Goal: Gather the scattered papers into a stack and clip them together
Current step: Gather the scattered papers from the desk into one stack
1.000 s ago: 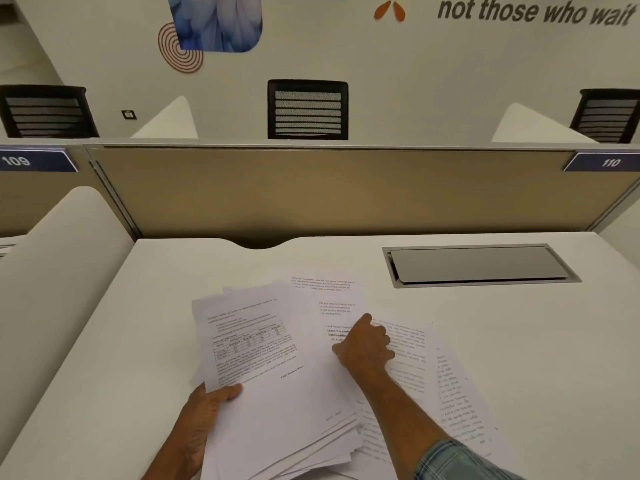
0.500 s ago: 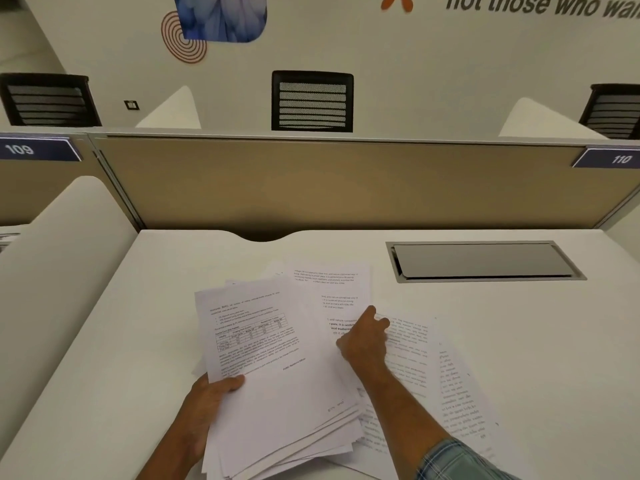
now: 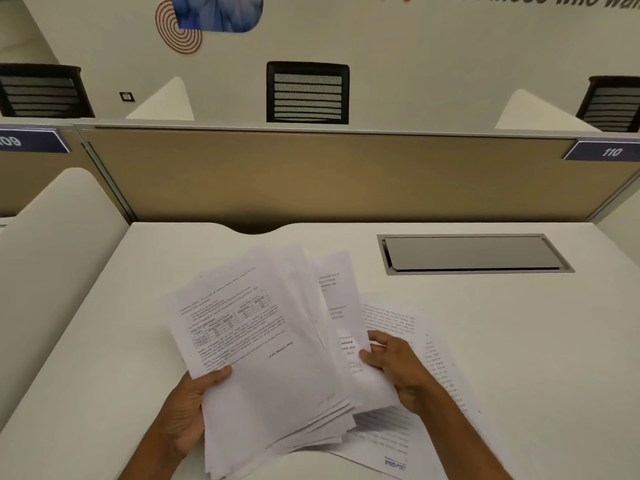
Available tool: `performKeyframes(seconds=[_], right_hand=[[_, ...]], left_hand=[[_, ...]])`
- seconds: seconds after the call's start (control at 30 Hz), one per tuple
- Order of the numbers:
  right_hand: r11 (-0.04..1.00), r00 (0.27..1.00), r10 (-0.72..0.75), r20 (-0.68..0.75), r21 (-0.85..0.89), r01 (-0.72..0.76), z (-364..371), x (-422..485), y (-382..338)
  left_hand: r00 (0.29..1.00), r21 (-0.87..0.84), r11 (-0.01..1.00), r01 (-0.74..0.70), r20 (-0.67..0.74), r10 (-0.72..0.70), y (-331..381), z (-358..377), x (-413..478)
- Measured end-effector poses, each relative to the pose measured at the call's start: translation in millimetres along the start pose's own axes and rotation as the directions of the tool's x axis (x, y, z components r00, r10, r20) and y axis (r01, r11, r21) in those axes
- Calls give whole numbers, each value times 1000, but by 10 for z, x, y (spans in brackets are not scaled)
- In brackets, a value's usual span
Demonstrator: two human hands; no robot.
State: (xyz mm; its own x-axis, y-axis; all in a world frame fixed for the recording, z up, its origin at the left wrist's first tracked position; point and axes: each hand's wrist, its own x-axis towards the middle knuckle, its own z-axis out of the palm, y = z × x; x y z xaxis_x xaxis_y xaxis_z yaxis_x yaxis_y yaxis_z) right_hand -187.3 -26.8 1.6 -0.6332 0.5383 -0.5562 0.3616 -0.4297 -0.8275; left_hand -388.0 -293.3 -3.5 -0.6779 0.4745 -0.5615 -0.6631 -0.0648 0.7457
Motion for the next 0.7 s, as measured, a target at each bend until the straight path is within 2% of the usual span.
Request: performKeyframes(seconds=[0.13,0.4,0.57,0.7], right_hand=[[999,996,-25,85,50,21,-51,-242,70],[1000,987,-13,159,-7,14,8,-504,222],[997,993,15,120,-81,-6,23,-567,285],[999,997,23,67,-50,-19,-49,-579,286]], left_hand=[[1000,111,994,-2,-16,4,-20,61,-88],[978,54,977,204,39,-206,-173,72,-217],[987,175,974,148,32,-155,-229,218,-264],[994,284,955,84,41,-100,-256,308,-267]])
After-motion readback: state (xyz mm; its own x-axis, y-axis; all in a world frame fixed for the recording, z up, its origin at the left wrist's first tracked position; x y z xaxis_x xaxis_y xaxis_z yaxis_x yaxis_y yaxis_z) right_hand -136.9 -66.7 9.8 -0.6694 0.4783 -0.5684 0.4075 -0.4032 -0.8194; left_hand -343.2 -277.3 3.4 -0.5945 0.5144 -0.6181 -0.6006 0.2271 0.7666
